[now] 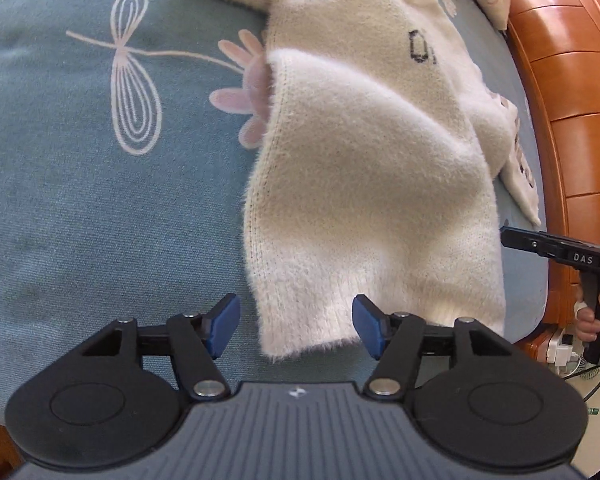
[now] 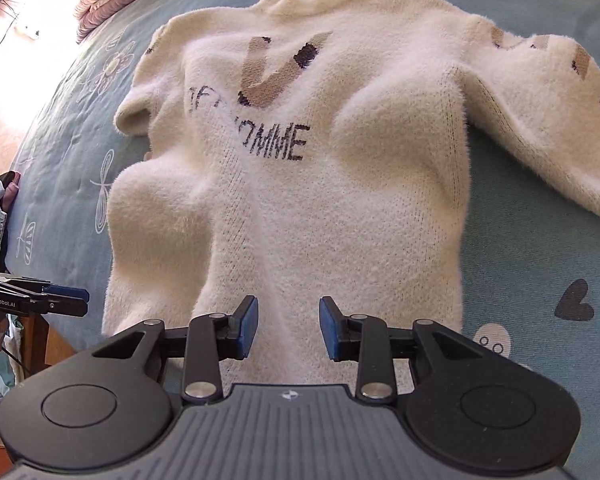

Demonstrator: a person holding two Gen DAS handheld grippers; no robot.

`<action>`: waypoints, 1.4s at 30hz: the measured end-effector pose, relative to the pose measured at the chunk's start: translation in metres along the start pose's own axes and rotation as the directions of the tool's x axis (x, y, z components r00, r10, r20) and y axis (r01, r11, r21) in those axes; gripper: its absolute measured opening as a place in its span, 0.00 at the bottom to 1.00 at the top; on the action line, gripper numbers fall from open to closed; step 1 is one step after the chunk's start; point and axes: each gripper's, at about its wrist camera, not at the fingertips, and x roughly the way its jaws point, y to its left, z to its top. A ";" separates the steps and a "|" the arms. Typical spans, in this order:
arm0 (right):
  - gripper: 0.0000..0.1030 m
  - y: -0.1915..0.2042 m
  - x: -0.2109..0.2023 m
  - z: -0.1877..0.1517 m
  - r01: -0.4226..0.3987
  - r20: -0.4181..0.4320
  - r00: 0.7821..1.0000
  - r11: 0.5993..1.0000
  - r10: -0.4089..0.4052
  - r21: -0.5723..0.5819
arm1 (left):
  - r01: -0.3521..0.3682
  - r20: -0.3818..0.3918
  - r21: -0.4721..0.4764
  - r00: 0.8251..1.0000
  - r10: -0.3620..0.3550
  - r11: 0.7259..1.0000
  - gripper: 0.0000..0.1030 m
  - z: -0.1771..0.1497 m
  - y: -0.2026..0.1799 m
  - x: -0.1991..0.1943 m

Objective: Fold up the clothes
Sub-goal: 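Grasp the sweater hem with the left gripper and pull it straight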

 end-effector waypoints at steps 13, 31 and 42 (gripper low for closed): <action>0.37 0.014 0.005 -0.003 -0.001 0.022 1.000 1.000 0.001 0.004 | 0.130 -0.020 -0.197 0.990 -0.136 0.972 0.08 -0.009 0.010 0.039; 0.37 0.011 0.013 -0.001 0.015 0.001 1.000 1.000 -0.015 -0.019 | -0.077 -0.070 -0.050 0.995 0.073 0.996 0.04 -0.033 -0.012 -0.025; 0.48 -0.022 0.011 0.017 0.159 0.072 0.985 0.987 -0.159 0.006 | -0.169 -0.146 0.120 0.972 0.185 0.978 0.05 -0.023 -0.013 0.013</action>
